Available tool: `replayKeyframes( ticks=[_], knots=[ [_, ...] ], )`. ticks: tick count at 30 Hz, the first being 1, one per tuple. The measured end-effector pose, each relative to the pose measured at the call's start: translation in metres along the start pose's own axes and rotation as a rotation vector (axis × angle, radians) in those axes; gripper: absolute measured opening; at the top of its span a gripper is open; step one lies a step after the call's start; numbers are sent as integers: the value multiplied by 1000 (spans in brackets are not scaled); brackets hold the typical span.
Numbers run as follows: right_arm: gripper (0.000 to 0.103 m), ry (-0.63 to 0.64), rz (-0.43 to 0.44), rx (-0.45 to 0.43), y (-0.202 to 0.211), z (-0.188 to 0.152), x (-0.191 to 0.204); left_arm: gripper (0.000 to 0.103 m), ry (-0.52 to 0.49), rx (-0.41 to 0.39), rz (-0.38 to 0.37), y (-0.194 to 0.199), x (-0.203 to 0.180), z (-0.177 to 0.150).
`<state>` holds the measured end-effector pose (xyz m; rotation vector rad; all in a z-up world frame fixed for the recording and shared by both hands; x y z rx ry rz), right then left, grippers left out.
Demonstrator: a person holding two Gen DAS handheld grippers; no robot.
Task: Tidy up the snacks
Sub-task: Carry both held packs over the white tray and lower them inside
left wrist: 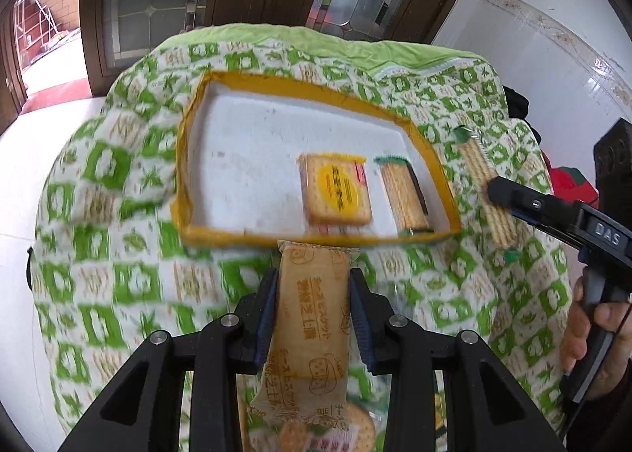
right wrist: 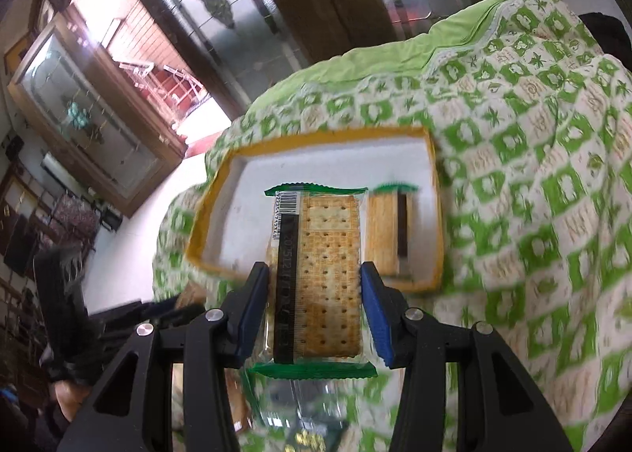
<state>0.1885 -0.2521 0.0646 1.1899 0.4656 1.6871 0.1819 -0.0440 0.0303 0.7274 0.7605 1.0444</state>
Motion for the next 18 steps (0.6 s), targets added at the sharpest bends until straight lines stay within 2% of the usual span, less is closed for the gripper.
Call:
replayKeyframes(
  ticks=[4,8,14,18],
  knots=[
    [46,-25,-6,-13,-21,18,0,36,-16,-3,24,-10,5,25],
    [46,-83,29,10,-51,24,-7,36,1,20,31,-30,17,45],
    [46,-168,63,77,-90,20,-22,36,25,33,60,-55,31,59],
    [46,-182,44,84,-102,21,-27,36,51,43,69,-72,39,64]
  ],
)
Point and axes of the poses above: each gripper's, at about its wrist camera, not at the fingertips, and y roughly against the way its jaws point, x to its left, z to its top, the point moved 4 cm from there along -y, roughly the way its jaws point, and after that the axes turned 11 degrees about -y, right-handed, at the moved point
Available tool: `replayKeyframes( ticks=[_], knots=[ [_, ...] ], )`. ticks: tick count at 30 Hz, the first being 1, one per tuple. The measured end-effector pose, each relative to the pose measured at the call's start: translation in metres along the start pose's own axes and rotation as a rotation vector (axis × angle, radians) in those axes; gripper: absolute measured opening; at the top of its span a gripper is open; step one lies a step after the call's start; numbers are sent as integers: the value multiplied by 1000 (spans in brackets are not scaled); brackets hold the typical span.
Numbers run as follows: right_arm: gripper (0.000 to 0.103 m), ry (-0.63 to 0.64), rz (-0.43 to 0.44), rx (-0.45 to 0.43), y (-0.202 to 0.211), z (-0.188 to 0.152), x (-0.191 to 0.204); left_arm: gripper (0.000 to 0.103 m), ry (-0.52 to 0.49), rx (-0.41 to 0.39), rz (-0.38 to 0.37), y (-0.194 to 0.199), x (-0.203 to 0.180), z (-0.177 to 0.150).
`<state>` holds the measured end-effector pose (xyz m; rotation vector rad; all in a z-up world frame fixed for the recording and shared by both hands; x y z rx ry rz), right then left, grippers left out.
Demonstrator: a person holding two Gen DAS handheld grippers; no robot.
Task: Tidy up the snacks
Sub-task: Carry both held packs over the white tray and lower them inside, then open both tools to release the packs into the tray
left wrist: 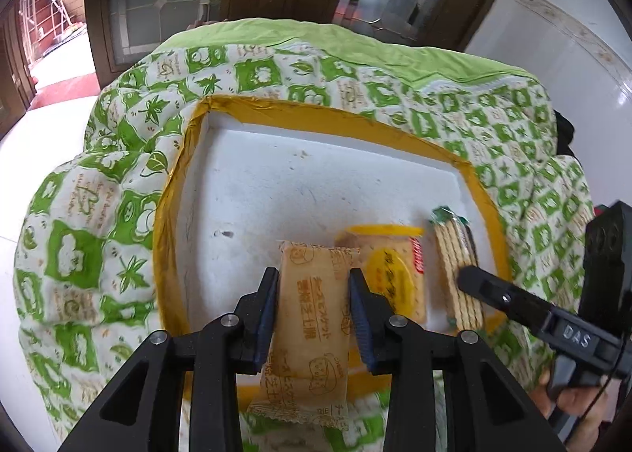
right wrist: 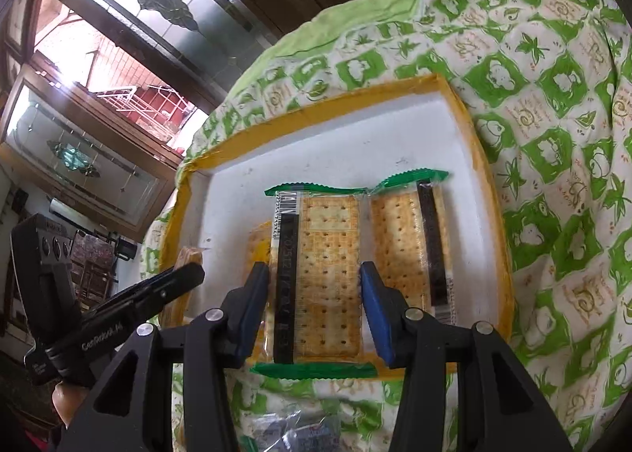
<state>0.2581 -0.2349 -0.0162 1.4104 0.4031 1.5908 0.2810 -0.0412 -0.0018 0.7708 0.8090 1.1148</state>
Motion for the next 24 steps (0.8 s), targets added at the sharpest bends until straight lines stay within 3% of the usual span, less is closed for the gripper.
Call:
replayKeyframes(
  ticks=[18,24],
  knots=[
    [46,82,-76,-26,-13,2,4,36,24,14,19,-28,4,2],
    [46,103,-40,16,-27,-6,15,36,-7,18,53,-27,4,0]
  ],
)
Point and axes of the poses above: each gripper's, at about its wrist camera, not at the fingertips, and y roughly against the way its jaws point, x to its left, z to its top, the point moved 4 cm from there along -y, roughly the way its jaws point, and after that the axes turned 11 degrees about -y, right-handed, at the moved point
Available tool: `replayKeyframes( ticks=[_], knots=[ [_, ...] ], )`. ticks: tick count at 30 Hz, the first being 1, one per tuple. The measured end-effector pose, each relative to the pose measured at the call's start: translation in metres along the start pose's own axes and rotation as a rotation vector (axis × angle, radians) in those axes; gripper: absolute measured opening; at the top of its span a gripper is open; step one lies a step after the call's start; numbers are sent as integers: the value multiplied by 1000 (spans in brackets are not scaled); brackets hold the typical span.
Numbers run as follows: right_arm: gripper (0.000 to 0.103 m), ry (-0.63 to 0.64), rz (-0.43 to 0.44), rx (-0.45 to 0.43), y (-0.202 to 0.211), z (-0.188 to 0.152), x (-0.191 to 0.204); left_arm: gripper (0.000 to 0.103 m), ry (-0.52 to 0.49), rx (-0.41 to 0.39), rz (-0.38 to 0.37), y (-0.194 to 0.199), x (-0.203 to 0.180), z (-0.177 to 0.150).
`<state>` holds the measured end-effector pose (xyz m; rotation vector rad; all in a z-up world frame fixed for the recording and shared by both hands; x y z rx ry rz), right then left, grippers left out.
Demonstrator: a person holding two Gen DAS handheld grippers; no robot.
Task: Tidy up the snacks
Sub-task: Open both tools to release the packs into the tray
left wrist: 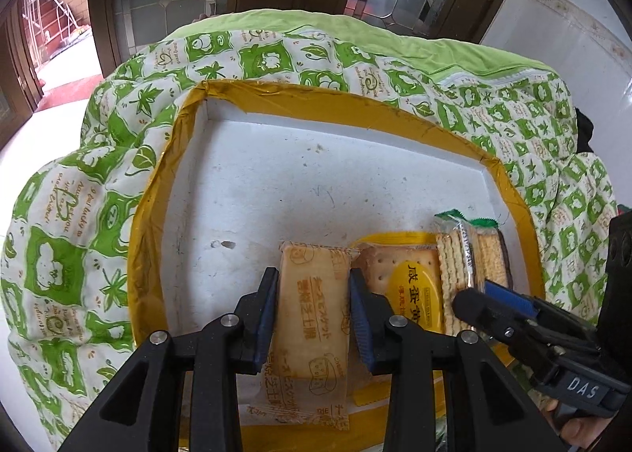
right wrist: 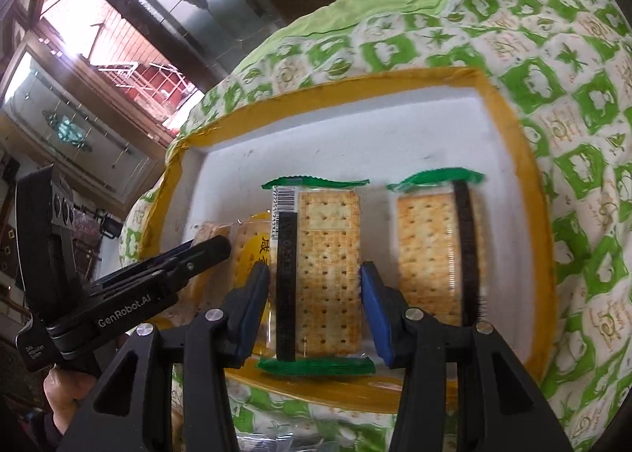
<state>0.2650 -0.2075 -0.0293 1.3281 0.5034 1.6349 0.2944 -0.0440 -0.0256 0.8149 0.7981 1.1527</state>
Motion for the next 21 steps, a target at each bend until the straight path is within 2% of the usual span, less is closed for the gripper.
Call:
replayKeyframes(
  ticks=[2,5,8,16,18,21],
  knots=[
    [46,-3,-4,1,0,1,0,36,-5,0,6,0,0,0],
    [46,-7,-95,-26,2,3,-10,36,-15,-1,21,-1,-2,0],
    [46,-36,-85,-16,2,4,-17,36,-22,-5,30,-2,-4,0],
    [47,0,-78,-24,3,0,-9,39,-30,-4,42,-1,-6,-4],
    [56,-6,-68,-25,3,-1,-8,42,-28,-4,49,-1,-6,-5],
    [61,-9,-69,-40,7,-2,-7,44,-25,-5,48,1,-8,-7]
  ],
)
Point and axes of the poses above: each gripper's, at about its wrist camera, not at the fingertips, and y roughly against the way its jaws point, x to its left, z to its top, the point moved 4 cm from there along -y, roughly the way its jaws point, and after that the axes turned 11 degrees about -y, right-handed, at the moved point
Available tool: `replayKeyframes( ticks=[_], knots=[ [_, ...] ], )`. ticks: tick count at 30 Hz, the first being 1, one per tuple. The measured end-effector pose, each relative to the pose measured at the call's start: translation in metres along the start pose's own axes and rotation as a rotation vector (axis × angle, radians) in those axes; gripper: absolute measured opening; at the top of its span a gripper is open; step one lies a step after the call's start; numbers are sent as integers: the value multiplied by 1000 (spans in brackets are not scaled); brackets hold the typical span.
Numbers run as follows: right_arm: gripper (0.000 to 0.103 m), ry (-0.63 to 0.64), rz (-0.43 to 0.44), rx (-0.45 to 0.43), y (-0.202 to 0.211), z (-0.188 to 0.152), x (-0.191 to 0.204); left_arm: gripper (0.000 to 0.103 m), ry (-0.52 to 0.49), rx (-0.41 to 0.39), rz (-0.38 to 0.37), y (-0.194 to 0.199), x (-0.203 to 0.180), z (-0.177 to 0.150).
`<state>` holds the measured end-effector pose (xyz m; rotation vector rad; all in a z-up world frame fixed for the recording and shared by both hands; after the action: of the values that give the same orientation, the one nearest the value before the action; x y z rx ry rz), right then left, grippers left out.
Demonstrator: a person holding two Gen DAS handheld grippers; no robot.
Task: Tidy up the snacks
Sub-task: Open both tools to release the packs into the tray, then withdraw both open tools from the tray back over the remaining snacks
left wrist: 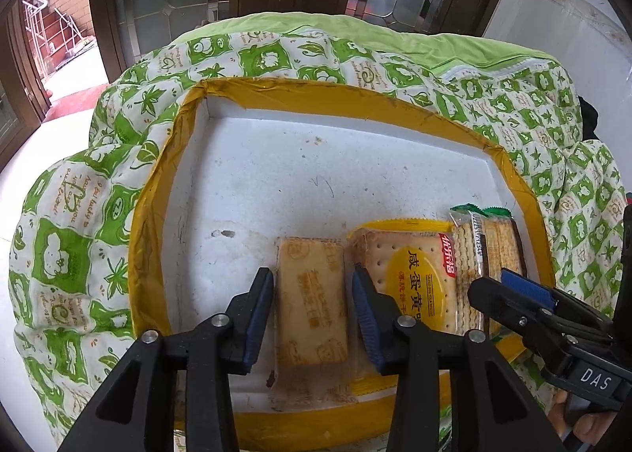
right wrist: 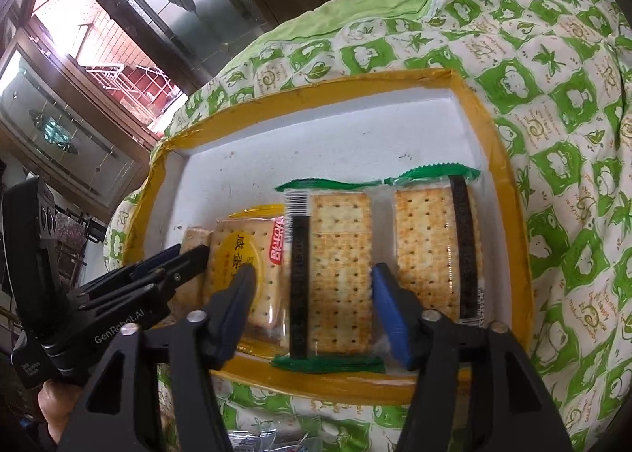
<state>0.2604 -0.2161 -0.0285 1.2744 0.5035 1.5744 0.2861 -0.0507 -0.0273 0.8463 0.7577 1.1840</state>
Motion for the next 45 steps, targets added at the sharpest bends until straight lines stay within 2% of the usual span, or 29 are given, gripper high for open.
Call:
replayKeyframes(
  ticks=[5,8,10,11,19,23,27,30,39,45],
  knots=[
    [61,-11,13,-15,8,-1,-2,46,3,0,9,5,-1,-3],
    [64,-14,42,-33,18,-3,-1,62,11,-27,-26,16,-4,-5],
    [64,-6,53,-49,24,-4,1,79,16,-57,-10,28,-6,-7],
    [64,0,59,-57,28,-5,2,81,20,-76,-12,34,-7,-9],
    [66,21,88,-83,53,-23,1,82,57,-110,-28,63,-12,-38],
    [72,26,84,-91,62,-32,-1,82,31,-123,-5,73,-18,-50],
    [77,16,88,-88,67,-38,-6,82,63,-135,-37,86,-18,-59],
    [84,6,87,-94,73,-42,-11,87,80,-150,-36,96,-18,-68],
    [84,-23,115,-83,90,-61,-23,89,63,-117,-17,107,-19,-111],
    [85,-30,122,-76,96,-73,-28,89,95,-111,-29,114,-16,-132]
  ],
)
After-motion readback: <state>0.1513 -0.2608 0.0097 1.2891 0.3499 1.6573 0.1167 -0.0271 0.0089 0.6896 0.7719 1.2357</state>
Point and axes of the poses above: each gripper's, at about its wrist camera, not at the fingertips, and y roughly against the way its jaws point, x to its left, z to its top, the point moved 4 cm from there along -y, roughly the way its jaws point, and after that the axes turned 11 degrees about -y, right-handed, at the moved point
